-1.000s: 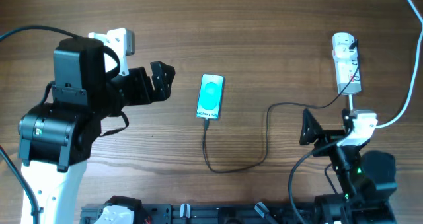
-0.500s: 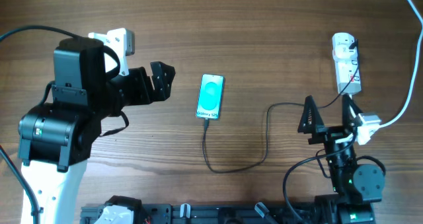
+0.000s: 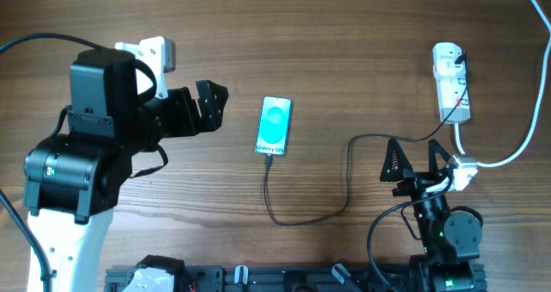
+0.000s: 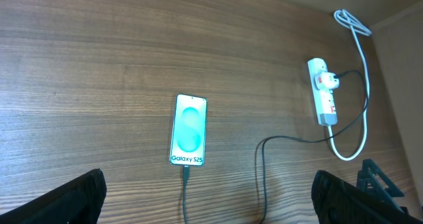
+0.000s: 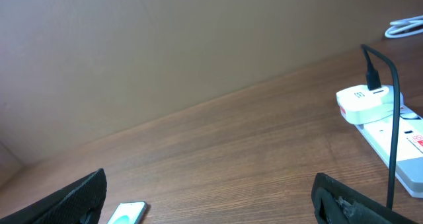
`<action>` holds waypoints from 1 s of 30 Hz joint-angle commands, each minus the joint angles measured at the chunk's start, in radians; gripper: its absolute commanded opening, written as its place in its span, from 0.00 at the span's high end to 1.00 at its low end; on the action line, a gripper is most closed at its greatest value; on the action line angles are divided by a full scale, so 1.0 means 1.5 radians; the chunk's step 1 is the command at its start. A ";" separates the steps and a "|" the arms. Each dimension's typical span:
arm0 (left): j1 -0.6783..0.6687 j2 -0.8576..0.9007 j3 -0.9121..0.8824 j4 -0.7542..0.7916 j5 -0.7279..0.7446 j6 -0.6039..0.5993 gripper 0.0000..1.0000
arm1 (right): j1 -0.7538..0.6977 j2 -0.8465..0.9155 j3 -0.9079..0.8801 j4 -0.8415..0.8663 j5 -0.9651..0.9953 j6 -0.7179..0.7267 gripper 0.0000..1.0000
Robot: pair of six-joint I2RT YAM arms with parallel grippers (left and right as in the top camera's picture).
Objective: Plug charger to phone and switch on socket
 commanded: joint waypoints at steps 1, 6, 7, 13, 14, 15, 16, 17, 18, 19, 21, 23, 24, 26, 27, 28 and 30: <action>0.003 0.002 -0.001 0.002 -0.004 0.004 0.00 | 0.005 -0.009 -0.001 0.003 0.009 0.006 0.00; 0.003 0.002 -0.001 0.002 -0.004 0.004 0.00 | 0.005 -0.006 -0.001 0.003 0.009 0.006 0.00; 0.003 0.002 -0.001 0.002 -0.004 0.004 0.00 | 0.005 -0.006 -0.001 0.003 0.009 0.006 0.00; 0.002 -0.001 -0.001 -0.001 -0.006 0.006 0.00 | 0.005 -0.006 -0.001 0.003 0.009 0.007 0.00; 0.002 -0.005 -0.001 0.000 -0.019 0.011 0.00 | 0.005 -0.006 -0.001 0.003 0.009 0.006 0.00; 0.002 -0.013 -0.003 0.000 -0.032 0.011 0.00 | 0.005 -0.006 -0.001 0.003 0.009 0.006 0.00; 0.002 -0.024 -0.009 0.002 -0.039 0.011 0.00 | 0.005 -0.006 -0.001 0.003 0.009 0.007 0.00; 0.002 -0.033 -0.015 0.006 -0.040 0.011 0.00 | 0.005 -0.006 -0.001 0.003 0.009 0.006 0.00; 0.002 -0.048 -0.032 0.021 -0.043 0.012 0.00 | 0.005 -0.006 -0.001 0.003 0.009 0.006 0.00; 0.002 -0.068 -0.059 0.047 -0.051 0.012 0.00 | 0.005 -0.006 -0.001 0.003 0.009 0.006 0.01; 0.012 -0.134 -0.161 0.139 -0.064 0.026 0.00 | 0.005 -0.006 -0.001 0.003 0.009 0.007 0.00; 0.033 -0.204 -0.275 0.237 -0.063 0.029 0.00 | 0.005 -0.006 -0.001 0.003 0.009 0.006 0.00; 0.048 -0.250 -0.346 0.291 -0.059 0.028 0.00 | 0.005 -0.006 -0.001 0.003 0.009 0.007 0.00; 0.074 -0.338 -0.476 0.389 -0.043 0.029 0.00 | 0.005 -0.006 -0.001 0.003 0.009 0.007 0.00; 0.083 -0.380 -0.530 0.432 -0.041 0.029 0.00 | 0.005 -0.006 -0.001 0.003 0.009 0.006 0.00; 0.089 -0.417 -0.576 0.467 -0.041 0.029 0.00 | 0.005 -0.006 -0.001 0.003 0.009 0.007 0.00; 0.096 -0.512 -0.689 0.558 -0.041 0.029 0.00 | 0.005 -0.006 -0.001 0.003 0.009 0.007 0.00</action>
